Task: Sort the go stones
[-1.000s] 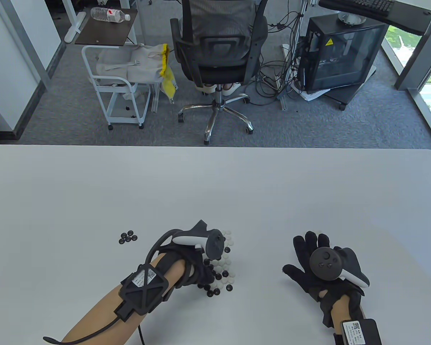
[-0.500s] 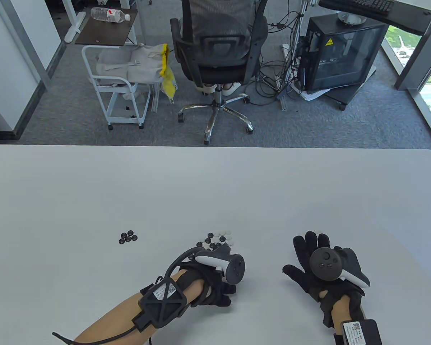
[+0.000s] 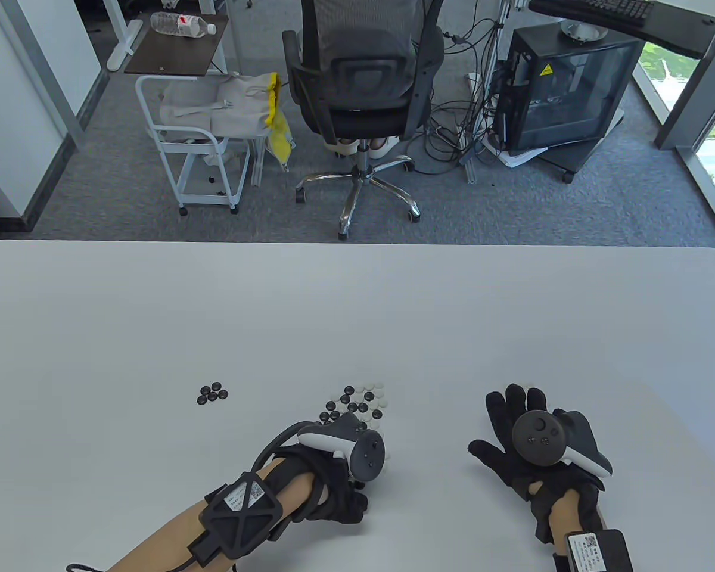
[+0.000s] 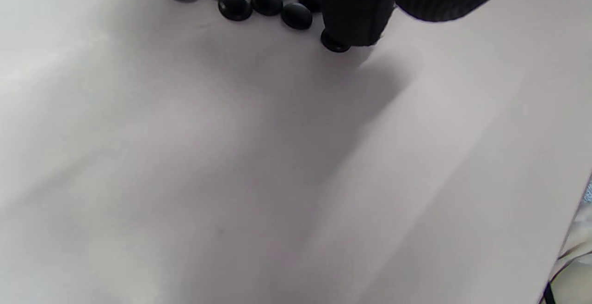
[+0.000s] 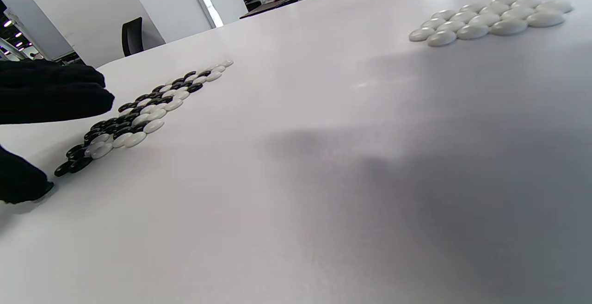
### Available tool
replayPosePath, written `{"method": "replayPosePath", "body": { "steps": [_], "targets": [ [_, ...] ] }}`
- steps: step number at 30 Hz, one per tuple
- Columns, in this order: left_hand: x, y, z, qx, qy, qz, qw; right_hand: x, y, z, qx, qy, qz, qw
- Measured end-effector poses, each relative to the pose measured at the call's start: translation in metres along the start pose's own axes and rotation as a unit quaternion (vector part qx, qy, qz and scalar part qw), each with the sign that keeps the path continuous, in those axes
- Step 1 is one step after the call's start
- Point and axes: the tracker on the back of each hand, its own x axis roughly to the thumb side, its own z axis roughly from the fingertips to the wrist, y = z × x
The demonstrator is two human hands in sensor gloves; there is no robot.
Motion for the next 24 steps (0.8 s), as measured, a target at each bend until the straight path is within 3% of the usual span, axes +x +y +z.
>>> {"method": "replayPosePath", "body": {
  "steps": [5, 9, 15, 24],
  "targets": [
    [-0.031, -0.014, 0.020, 0.017, 0.041, 0.022, 0.999, 0.000, 0.000, 0.000, 0.000, 0.000, -0.001, 1.000],
    [-0.078, -0.031, 0.043, 0.029, 0.095, 0.077, 0.992, 0.000, 0.000, 0.000, 0.002, 0.001, -0.001, 1.000],
    [-0.165, -0.058, 0.079, 0.061, 0.185, 0.197, 0.961, 0.000, 0.000, 0.000, 0.003, 0.003, -0.001, 1.000],
    [-0.225, -0.066, 0.091, 0.086, 0.233, 0.292, 0.924, 0.001, 0.000, 0.000, 0.006, 0.006, -0.002, 1.000]
  ]
}}
